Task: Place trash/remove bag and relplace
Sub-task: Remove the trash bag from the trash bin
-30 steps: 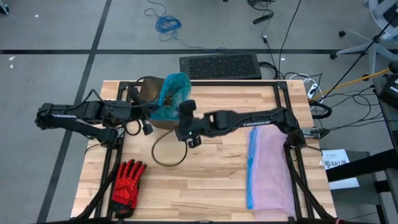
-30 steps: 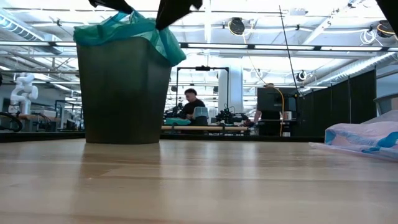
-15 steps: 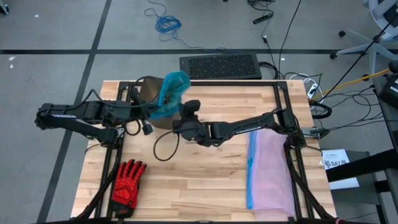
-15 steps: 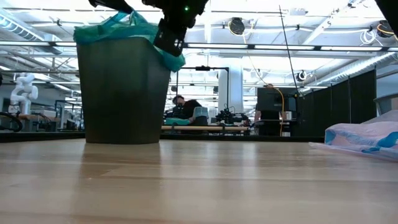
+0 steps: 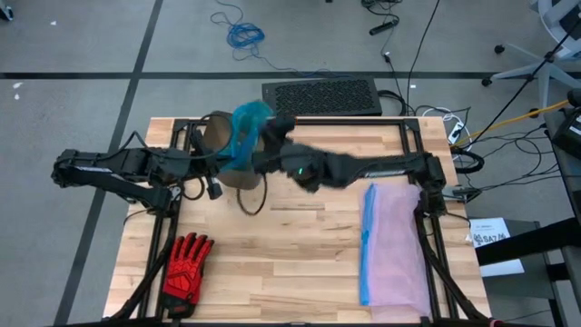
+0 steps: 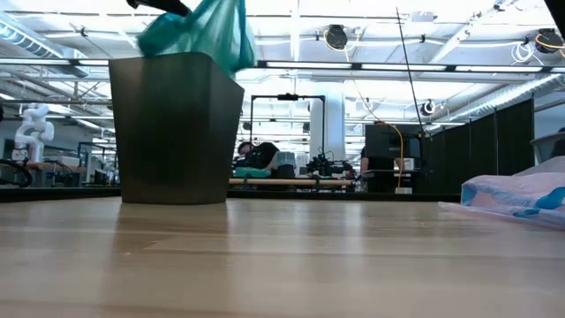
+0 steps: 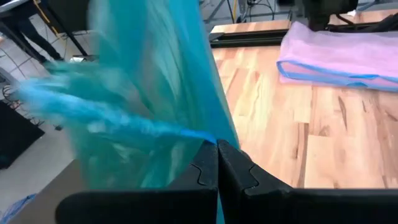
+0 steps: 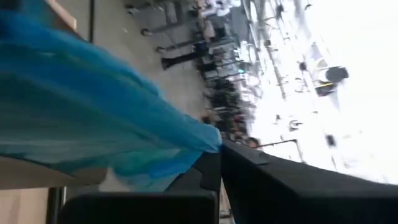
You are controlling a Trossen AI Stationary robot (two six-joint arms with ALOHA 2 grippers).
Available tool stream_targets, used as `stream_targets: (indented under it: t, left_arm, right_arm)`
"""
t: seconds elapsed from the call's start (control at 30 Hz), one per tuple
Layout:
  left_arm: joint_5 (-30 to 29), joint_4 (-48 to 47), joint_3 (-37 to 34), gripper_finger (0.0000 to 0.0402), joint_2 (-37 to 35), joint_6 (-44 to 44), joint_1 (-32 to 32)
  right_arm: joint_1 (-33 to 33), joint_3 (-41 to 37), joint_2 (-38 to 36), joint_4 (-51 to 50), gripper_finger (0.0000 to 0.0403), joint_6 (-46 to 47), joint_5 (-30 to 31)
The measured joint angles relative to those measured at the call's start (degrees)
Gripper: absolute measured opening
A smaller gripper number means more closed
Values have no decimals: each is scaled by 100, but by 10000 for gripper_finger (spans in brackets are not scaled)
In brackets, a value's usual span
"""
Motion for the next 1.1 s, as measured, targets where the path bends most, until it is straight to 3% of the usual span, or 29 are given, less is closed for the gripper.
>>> stream_targets:
  t: [0.1, 0.23, 0.37, 0.47, 0.67, 1.1]
  left_arm:
    - [0, 36, 0, 0, 0, -40, -41]
    - [1, 60, 0, 0, 2, -84, -111]
    - [-2, 315, 0, 0, 7, -83, -173]
    - [-7, 584, 2, 0, 5, -35, -197]
    - [-16, 583, 401, 0, -93, 62, -213]
    - [-22, 131, 2070, 0, -184, 694, -215]
  right_arm:
    - [-285, 899, -27, -1643, 0, 1122, -825]
    - [-779, 1670, -18, -3511, 0, 2822, -2485]
    - [-1243, 1812, 1, -4698, 0, 3878, -4061]
    - [-1432, 1799, 47, -4985, 0, 4239, -4972]
    - [-1402, 1790, 62, -4378, 14, 4318, -5119]
    - [-1329, 1790, 33, -3847, 144, 4090, -5088]
